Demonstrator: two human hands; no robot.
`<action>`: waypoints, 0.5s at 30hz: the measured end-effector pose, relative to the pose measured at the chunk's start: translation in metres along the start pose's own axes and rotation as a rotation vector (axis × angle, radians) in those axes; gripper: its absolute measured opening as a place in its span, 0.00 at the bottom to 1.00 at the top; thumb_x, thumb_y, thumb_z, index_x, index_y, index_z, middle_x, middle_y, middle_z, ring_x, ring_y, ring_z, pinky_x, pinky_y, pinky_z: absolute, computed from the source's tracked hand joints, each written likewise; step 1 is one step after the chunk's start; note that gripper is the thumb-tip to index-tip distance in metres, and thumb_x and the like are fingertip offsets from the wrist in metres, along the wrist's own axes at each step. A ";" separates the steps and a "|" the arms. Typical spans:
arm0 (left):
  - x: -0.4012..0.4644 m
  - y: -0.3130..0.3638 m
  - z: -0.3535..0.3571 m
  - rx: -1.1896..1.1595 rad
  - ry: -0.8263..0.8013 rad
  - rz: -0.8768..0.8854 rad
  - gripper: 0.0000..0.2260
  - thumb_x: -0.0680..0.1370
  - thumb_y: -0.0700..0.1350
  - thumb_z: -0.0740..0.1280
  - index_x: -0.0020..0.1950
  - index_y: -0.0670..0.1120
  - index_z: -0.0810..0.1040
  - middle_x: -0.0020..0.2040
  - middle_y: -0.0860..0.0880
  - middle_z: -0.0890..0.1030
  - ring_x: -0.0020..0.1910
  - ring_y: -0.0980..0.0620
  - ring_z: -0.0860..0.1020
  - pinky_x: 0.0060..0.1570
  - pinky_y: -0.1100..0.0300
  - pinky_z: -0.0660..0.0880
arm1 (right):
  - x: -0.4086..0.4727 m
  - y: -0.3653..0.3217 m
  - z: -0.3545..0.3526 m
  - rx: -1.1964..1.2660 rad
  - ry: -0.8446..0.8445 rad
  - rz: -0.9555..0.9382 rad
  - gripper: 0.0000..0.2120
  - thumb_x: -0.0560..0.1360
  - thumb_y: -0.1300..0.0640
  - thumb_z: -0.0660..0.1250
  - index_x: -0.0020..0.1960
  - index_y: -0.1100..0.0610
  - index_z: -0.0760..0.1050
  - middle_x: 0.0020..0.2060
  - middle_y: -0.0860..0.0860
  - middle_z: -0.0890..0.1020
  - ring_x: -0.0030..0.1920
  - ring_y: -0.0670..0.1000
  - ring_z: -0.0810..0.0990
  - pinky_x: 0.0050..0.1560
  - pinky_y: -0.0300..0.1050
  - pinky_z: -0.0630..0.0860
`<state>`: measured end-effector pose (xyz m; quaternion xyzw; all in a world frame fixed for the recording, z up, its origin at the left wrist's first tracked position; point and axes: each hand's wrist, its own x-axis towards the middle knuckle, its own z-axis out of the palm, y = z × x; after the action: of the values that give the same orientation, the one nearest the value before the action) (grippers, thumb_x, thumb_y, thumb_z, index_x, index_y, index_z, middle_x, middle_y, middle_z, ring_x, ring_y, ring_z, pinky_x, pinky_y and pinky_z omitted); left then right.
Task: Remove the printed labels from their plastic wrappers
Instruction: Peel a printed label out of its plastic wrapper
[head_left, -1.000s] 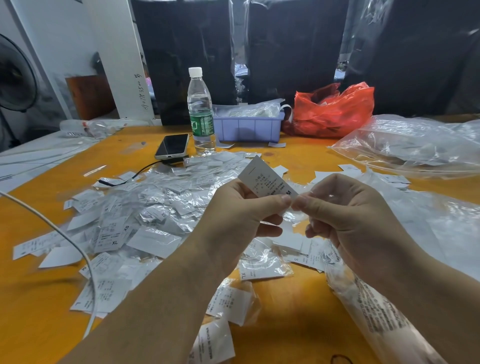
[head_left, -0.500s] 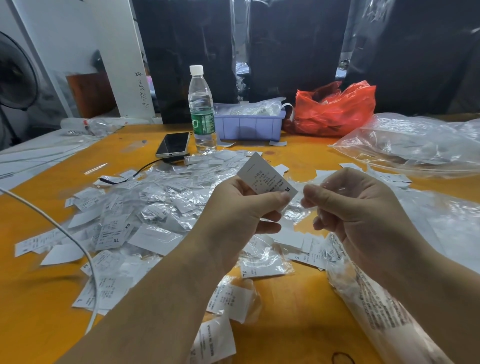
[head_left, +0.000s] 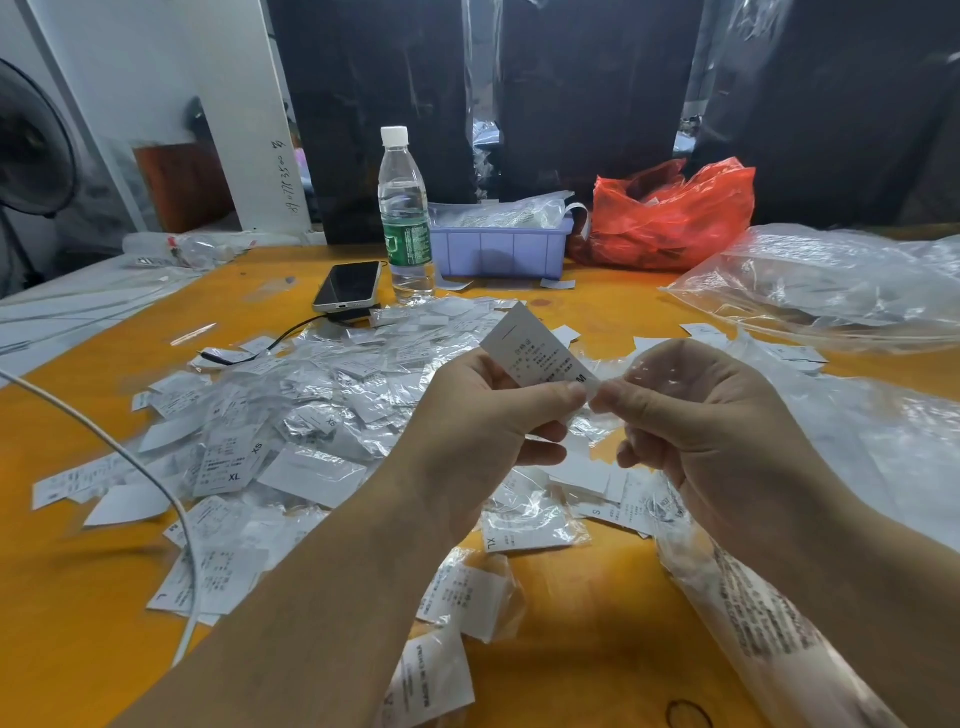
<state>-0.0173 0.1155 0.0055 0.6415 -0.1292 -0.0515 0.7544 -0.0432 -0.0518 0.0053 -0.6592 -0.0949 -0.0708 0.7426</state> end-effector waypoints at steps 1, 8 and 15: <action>0.000 0.000 0.000 0.002 -0.004 0.000 0.11 0.70 0.39 0.76 0.49 0.45 0.78 0.32 0.55 0.81 0.33 0.55 0.81 0.34 0.61 0.79 | 0.000 0.000 0.000 0.010 0.007 0.002 0.15 0.57 0.53 0.77 0.38 0.57 0.77 0.34 0.55 0.80 0.26 0.47 0.74 0.30 0.43 0.77; 0.000 0.001 0.001 0.041 -0.018 -0.009 0.09 0.70 0.39 0.76 0.47 0.47 0.78 0.31 0.57 0.82 0.33 0.57 0.81 0.35 0.62 0.80 | 0.000 0.002 0.001 0.041 0.029 -0.013 0.13 0.61 0.57 0.75 0.44 0.56 0.78 0.33 0.51 0.81 0.27 0.47 0.75 0.30 0.43 0.78; 0.000 0.001 0.000 0.028 0.045 0.008 0.07 0.72 0.38 0.75 0.47 0.44 0.81 0.34 0.52 0.82 0.33 0.56 0.80 0.34 0.61 0.78 | -0.001 0.001 -0.001 0.010 0.046 -0.044 0.14 0.61 0.56 0.76 0.46 0.55 0.80 0.38 0.57 0.85 0.27 0.47 0.77 0.31 0.42 0.78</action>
<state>-0.0174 0.1161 0.0064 0.6523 -0.1153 -0.0324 0.7484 -0.0439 -0.0524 0.0043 -0.6516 -0.0926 -0.1018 0.7460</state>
